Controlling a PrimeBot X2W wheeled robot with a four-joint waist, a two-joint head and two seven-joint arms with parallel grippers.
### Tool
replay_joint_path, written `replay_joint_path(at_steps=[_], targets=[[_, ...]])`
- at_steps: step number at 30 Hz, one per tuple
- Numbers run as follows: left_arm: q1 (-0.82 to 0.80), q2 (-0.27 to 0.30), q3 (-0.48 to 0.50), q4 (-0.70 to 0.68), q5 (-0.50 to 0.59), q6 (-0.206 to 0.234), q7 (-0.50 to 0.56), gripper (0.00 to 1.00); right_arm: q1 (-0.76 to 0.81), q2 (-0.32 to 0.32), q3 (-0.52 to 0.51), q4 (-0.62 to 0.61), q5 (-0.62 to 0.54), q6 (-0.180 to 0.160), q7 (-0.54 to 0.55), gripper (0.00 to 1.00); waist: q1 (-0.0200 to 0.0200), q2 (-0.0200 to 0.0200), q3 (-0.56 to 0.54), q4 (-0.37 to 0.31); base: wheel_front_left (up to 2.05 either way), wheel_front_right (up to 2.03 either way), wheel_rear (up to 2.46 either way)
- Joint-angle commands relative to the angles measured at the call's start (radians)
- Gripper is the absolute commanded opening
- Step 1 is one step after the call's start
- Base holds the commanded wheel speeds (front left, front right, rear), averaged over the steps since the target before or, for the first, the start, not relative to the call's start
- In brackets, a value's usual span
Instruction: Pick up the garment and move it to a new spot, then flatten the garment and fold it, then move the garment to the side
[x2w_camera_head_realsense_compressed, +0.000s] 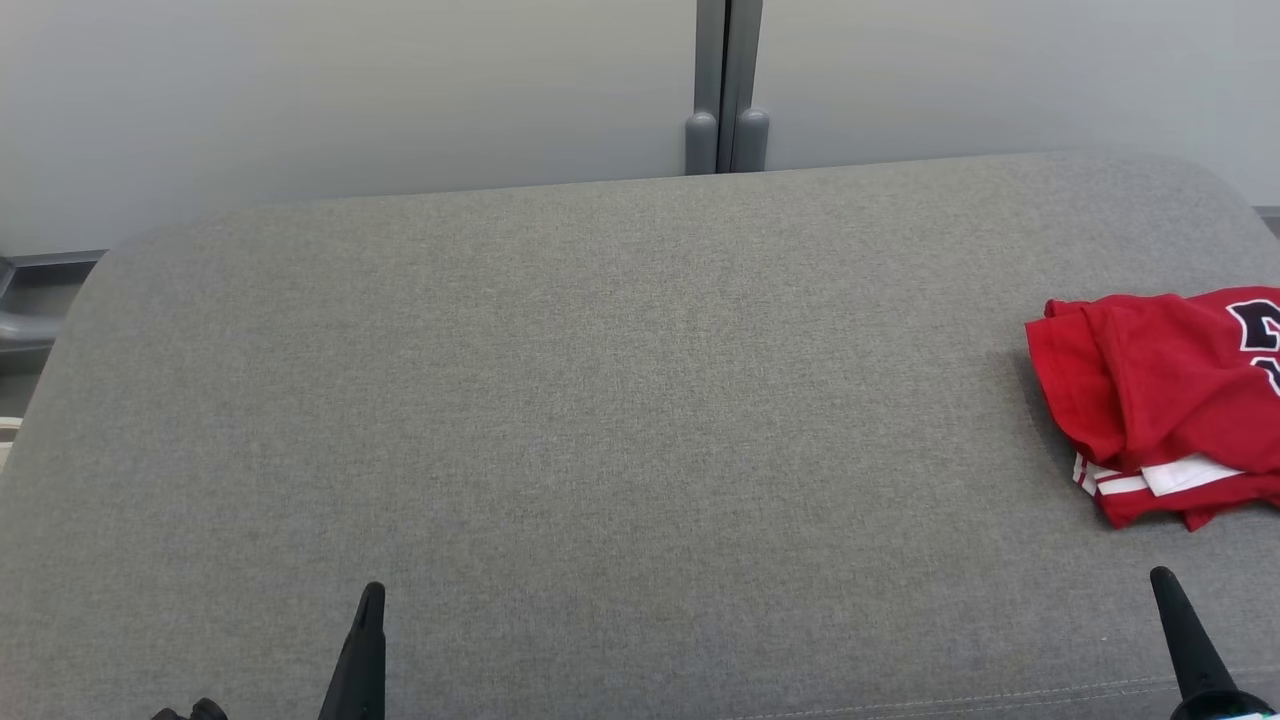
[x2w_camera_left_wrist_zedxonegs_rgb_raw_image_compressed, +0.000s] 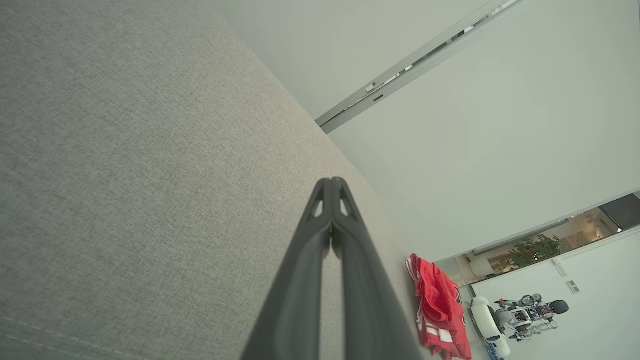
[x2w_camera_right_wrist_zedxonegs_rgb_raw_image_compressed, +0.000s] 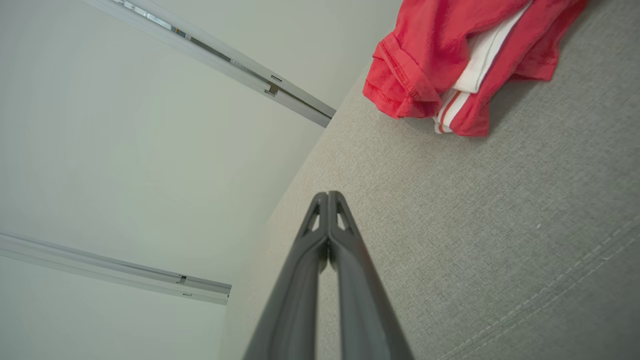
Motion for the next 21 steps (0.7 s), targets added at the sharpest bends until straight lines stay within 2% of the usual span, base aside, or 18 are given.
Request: replay_joint_path(at_steps=[1, 21], targets=[[0.013, -0.002, 0.008, -0.019, -0.030, -0.009, 0.002, 0.00, 0.012, -0.004, -0.009, -0.018, 0.035, 0.000, 0.009, 0.00, 0.0000, -0.0001, 0.000, -0.001, 0.00, 0.00, 0.00], [0.068, -0.027, 0.029, -0.067, -0.206, -0.039, 0.029, 0.00, 0.061, -0.004, -0.037, -0.048, 0.264, 0.000, 0.062, 0.00, 0.0000, -0.0001, 0.002, -0.008, 0.00, 0.00, 0.00]])
